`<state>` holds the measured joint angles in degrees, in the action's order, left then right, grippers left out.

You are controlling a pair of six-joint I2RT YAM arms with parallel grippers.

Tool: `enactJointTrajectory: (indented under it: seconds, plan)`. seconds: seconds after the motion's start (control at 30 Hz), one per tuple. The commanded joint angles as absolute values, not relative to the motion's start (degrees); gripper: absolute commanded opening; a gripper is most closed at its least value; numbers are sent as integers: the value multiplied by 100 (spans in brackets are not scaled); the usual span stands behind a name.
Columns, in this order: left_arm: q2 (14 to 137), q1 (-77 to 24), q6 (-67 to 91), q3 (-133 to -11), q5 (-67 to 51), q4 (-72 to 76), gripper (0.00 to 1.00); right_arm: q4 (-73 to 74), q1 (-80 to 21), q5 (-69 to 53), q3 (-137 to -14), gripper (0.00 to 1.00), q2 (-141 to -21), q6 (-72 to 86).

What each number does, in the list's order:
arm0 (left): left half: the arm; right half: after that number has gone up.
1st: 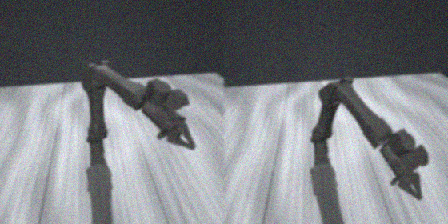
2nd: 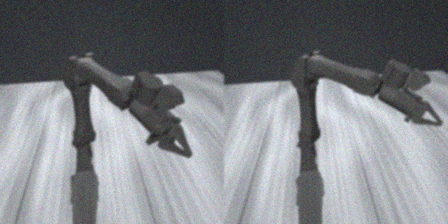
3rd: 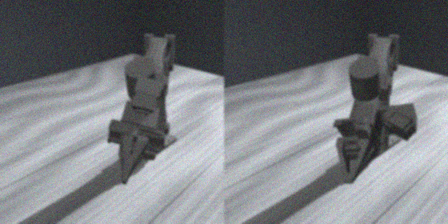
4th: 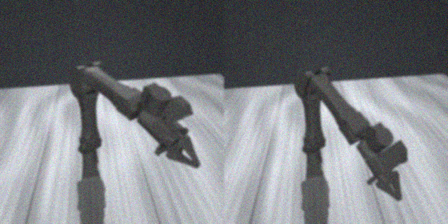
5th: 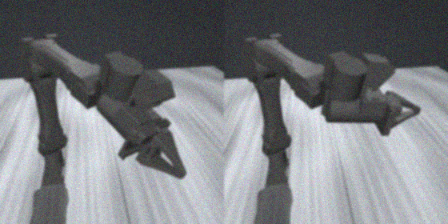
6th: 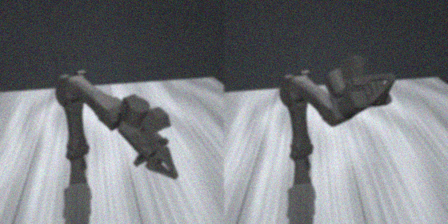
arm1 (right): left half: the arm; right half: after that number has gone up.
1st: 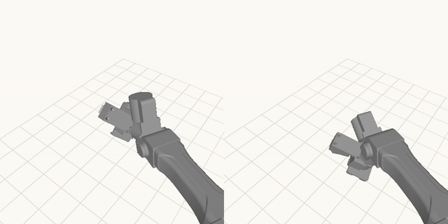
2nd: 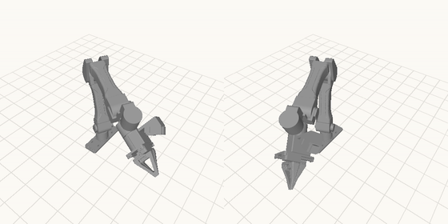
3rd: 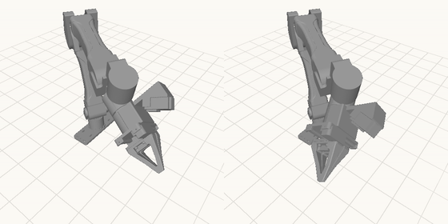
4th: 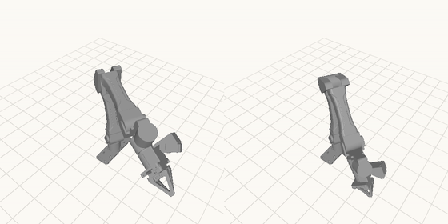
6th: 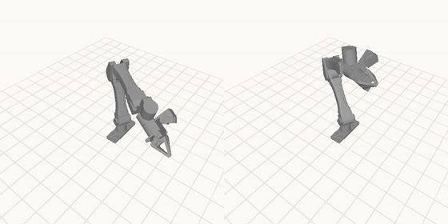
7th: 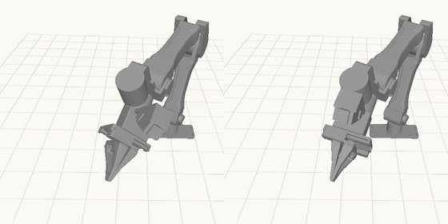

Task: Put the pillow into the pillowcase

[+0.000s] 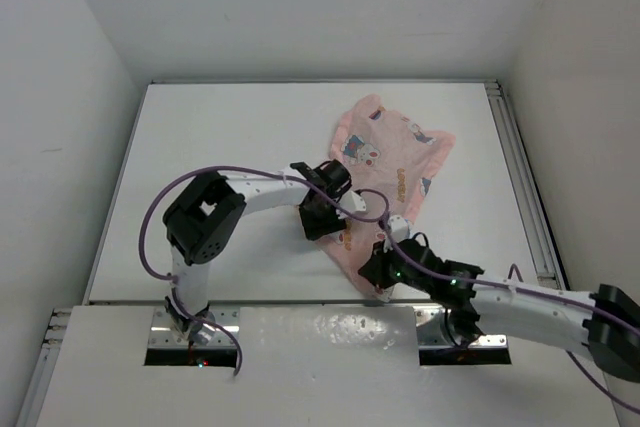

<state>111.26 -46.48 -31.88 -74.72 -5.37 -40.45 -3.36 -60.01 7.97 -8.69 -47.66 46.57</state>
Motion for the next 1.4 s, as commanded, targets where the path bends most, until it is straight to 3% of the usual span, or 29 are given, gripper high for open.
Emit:
enactJointTrajectory:
  seconds: [0.0, 0.17, 0.27, 0.37, 0.47, 0.63, 0.87, 1.0, 1.17, 1.37]
  plan:
    - [10618, -4667, -3489, -7278, -169, -4490, 53, 164, -5459, 1239, -974, 10, -4080, 4579]
    - [10196, -4667, -3770, -6707, 307, -4719, 53, 922, -4703, 1819, -1388, 12, -3665, 4474]
    - [9976, -4667, -3867, -6417, 553, -4851, 53, 1282, -3976, 1960, -1713, 33, -3936, 4535]
    - [9818, -4667, -3911, -6241, 641, -5088, 53, 1458, -3212, 1592, -2161, 39, -4700, 4623]
    - [9677, -4676, -3920, -6056, 694, -5247, 53, 1407, -2447, 881, -2592, 54, -5570, 4667]
    - [9107, -4684, -4051, -5819, 878, -5694, 53, 1380, -1820, 492, -3356, 69, -6704, 4711]
    - [8464, -4684, -3719, -6985, 994, -5520, 54, 1600, -1600, 695, -4121, 74, -8129, 4755]
    - [8481, -4685, -3332, -7628, 501, -4356, 58, 1617, -1565, 449, -4385, 74, -8691, 4807]
    - [9165, -4685, -3015, -7629, 378, -3552, 58, 1521, -1635, 422, -4324, 74, -8754, 4887]
    - [9483, -4676, -2874, -6278, 194, -2515, 58, 1293, -1529, 404, -4105, 74, -8762, 4878]
